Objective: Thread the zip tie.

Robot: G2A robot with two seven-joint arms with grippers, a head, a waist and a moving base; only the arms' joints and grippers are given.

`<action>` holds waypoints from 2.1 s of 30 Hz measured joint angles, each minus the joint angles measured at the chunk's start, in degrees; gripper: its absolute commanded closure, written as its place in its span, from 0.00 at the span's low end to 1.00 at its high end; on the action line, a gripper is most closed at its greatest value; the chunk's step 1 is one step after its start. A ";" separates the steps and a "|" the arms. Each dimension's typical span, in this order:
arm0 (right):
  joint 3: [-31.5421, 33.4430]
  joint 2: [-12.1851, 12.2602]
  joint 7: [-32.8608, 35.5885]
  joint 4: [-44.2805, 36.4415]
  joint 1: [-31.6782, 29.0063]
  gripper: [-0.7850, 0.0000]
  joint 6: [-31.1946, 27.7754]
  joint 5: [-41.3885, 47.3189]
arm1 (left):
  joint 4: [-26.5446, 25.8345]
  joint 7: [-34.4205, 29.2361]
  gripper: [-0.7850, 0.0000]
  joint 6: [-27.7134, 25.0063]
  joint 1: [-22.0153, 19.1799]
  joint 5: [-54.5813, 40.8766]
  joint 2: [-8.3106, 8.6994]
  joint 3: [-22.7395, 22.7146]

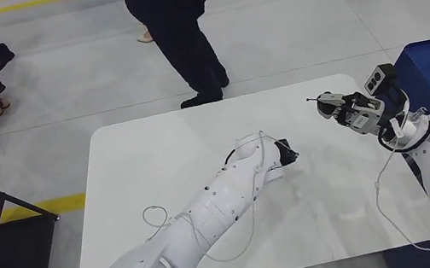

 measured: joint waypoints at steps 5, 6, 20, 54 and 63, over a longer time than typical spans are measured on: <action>0.00 0.00 0.00 0.00 0.00 1.00 0.00 0.00 | 0.89 0.17 0.70 -0.24 -0.31 -0.08 -0.76 0.14; 0.00 0.00 0.00 0.00 0.00 1.00 0.00 0.00 | 1.07 0.19 0.71 -0.24 -0.35 -0.01 -0.89 0.15; 0.00 0.00 0.00 0.00 0.00 1.00 0.00 0.00 | 0.39 -1.64 0.86 -0.33 -0.16 0.79 -1.30 -1.01; 0.00 0.00 0.00 0.00 0.00 1.00 0.00 0.00 | -6.29 -5.22 0.78 0.19 2.20 4.49 1.39 -8.21; 0.00 0.00 0.00 0.00 0.00 1.00 0.00 0.00 | -2.98 -3.54 0.78 -1.95 1.89 2.94 0.71 -8.04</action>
